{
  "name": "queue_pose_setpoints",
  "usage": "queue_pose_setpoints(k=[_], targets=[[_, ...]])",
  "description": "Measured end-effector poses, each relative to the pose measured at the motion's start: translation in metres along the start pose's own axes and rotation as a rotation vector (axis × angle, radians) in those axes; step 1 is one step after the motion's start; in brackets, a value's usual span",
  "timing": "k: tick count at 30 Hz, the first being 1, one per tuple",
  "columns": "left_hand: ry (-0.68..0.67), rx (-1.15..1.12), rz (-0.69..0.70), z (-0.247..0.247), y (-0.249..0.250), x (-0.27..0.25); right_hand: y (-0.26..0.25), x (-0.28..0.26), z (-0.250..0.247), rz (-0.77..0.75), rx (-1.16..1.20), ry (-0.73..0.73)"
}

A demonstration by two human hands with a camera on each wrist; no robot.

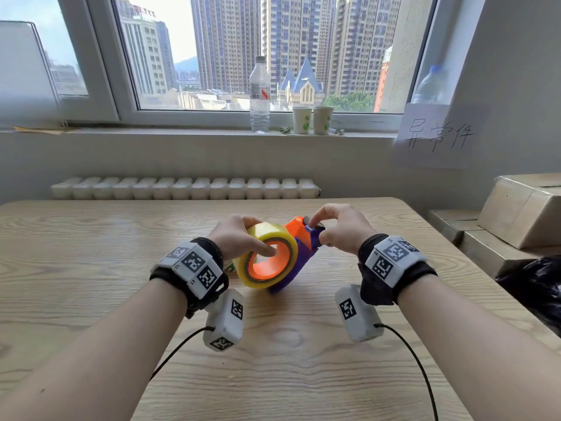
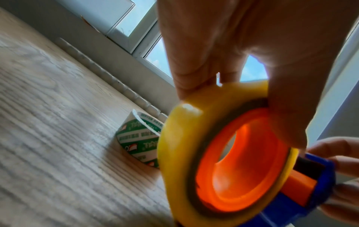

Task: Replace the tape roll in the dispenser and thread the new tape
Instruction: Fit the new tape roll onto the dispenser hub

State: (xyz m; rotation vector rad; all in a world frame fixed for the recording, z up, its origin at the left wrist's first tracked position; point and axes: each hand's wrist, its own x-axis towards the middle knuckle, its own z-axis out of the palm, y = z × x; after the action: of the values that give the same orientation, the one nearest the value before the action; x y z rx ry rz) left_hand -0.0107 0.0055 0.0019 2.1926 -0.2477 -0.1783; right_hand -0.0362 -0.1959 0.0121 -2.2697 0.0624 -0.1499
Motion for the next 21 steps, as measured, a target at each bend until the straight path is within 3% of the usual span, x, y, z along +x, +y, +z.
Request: queue_pose_setpoints(k=[7,13,21], targets=[[0.051,0.036,0.069,0.005,0.003,-0.002,-0.014,-0.004,0.005,-0.029,0.030,0.024],[0.037,0.059,0.097,0.011,0.007,-0.004,-0.018,-0.006,0.017,-0.029,-0.106,0.045],[0.012,0.091,0.109,0.017,0.005,-0.001,-0.018,-0.002,0.019,0.042,-0.155,0.043]])
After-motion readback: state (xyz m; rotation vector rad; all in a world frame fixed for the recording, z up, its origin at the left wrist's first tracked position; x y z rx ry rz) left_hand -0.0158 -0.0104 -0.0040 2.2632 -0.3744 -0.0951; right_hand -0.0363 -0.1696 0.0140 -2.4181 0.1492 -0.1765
